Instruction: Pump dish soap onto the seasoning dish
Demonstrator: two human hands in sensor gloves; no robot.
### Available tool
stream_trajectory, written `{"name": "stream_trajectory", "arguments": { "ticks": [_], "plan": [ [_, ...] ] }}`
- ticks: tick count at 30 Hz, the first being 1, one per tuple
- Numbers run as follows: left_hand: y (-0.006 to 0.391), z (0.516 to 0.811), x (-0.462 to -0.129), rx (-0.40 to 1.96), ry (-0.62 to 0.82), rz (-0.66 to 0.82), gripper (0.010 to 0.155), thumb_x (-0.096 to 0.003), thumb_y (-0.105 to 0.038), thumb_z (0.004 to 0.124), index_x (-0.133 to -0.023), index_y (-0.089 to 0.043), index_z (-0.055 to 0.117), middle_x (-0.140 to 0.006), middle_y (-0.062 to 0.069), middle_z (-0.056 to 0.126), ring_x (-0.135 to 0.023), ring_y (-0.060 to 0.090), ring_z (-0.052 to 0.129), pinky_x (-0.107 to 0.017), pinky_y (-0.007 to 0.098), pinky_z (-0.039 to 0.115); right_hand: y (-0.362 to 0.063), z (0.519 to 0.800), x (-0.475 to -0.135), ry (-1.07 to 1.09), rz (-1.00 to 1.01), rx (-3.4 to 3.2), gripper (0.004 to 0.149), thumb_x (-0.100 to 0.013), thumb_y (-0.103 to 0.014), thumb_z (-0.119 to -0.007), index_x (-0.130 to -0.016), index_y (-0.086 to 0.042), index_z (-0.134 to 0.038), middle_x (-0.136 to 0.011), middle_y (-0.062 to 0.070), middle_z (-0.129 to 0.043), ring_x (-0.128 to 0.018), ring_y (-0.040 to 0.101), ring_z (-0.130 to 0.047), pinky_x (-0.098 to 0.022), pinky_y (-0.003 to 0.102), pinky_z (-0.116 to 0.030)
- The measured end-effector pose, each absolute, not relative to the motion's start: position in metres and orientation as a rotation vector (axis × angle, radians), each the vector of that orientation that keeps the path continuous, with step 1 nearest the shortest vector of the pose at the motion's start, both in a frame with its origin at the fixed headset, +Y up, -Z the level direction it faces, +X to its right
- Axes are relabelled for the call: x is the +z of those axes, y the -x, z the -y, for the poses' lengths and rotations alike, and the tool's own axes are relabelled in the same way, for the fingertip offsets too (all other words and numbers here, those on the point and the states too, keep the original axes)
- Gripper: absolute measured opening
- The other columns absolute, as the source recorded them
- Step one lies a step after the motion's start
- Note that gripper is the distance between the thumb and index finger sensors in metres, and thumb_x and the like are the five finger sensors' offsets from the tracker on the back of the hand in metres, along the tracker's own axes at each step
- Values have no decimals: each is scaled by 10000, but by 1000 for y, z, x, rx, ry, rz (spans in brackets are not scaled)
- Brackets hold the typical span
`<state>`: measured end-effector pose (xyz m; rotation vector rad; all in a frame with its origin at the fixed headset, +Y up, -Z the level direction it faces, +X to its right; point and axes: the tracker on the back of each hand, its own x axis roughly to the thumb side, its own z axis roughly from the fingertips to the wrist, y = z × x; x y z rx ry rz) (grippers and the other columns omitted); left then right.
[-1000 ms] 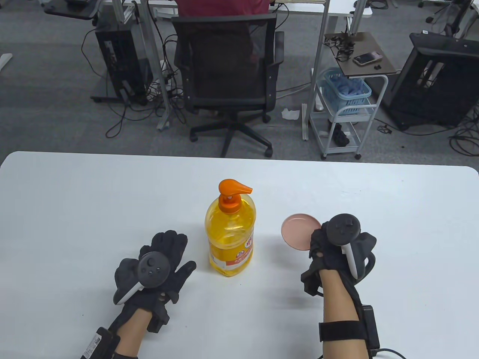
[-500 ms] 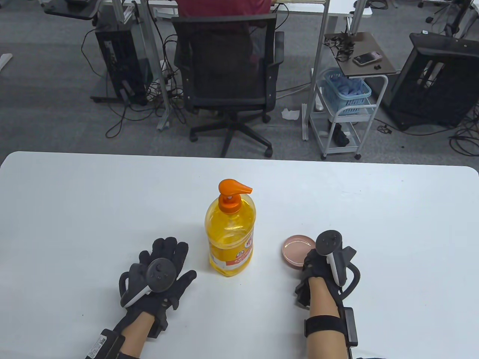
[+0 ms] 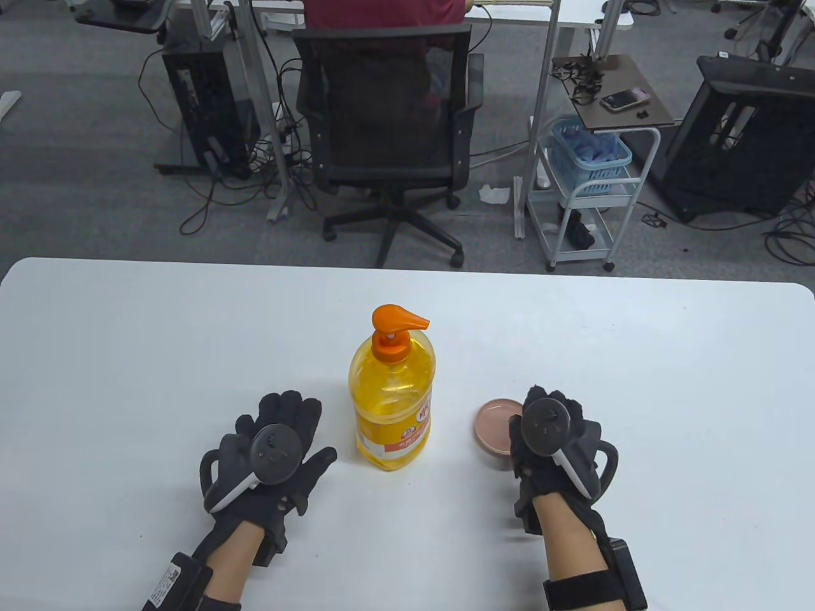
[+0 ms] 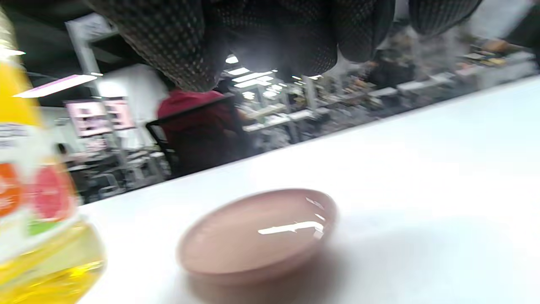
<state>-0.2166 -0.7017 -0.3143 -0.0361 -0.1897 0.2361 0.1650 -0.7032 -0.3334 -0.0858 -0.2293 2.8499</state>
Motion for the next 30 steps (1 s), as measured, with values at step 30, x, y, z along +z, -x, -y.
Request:
{"name": "stream_trajectory", "arguments": {
  "ticks": [30],
  "plan": [
    [217, 738, -299, 160, 75, 243, 883, -404, -733, 517, -1096, -358, 115, -1197, -4, -5, -1107, 350, -4, -706, 694, 69, -144, 728, -283, -355, 387, 3005, 802, -557, -545, -709, -1159, -148, -357, -1175, 216, -155, -1009, 440, -9, -630, 746, -78]
  ]
}}
